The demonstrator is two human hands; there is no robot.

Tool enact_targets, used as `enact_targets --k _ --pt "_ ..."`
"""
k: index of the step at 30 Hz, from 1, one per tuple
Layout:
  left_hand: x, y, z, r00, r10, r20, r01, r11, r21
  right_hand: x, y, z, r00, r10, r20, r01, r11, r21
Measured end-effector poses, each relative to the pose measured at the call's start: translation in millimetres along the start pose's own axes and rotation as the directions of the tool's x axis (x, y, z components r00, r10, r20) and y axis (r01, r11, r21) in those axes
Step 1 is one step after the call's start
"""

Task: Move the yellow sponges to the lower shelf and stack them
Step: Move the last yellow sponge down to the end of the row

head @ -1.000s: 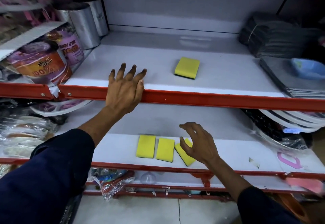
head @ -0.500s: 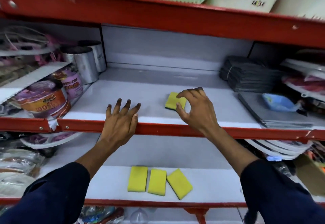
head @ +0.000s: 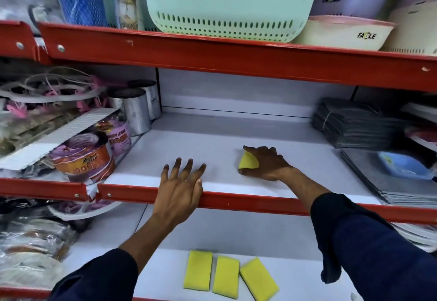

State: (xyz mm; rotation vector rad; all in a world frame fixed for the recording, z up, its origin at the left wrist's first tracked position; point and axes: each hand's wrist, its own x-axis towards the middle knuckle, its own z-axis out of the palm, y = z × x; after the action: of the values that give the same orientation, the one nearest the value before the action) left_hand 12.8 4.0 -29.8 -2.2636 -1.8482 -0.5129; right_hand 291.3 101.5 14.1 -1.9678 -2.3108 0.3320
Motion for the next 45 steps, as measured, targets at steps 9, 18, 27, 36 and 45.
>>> enact_targets --k 9,18,27,36,45 --pt "0.8 -0.3 2.0 1.000 0.006 -0.016 -0.005 1.000 0.029 -67.6 -5.9 -20.0 0.923 -0.225 -0.312 0.203 0.974 -0.100" --pt "-0.1 1.8 2.8 1.000 0.015 -0.014 -0.015 0.999 0.036 -173.4 30.5 19.1 0.753 -0.564 -0.337 0.476 0.822 -0.313" --pt "2.3 -1.2 8.4 0.999 0.024 -0.040 -0.022 0.998 0.052 -195.7 105.2 129.2 0.877 -0.479 -0.045 0.456 0.858 -0.238" --pt "2.1 -0.6 10.0 0.998 0.015 -0.054 -0.012 0.998 0.056 -165.8 151.7 207.8 0.961 -0.050 0.273 0.098 0.981 -0.166" --pt "2.3 -1.5 10.8 0.997 0.027 -0.068 -0.022 0.997 0.069 -155.3 155.1 239.2 0.922 -0.028 0.387 0.084 0.988 -0.130"
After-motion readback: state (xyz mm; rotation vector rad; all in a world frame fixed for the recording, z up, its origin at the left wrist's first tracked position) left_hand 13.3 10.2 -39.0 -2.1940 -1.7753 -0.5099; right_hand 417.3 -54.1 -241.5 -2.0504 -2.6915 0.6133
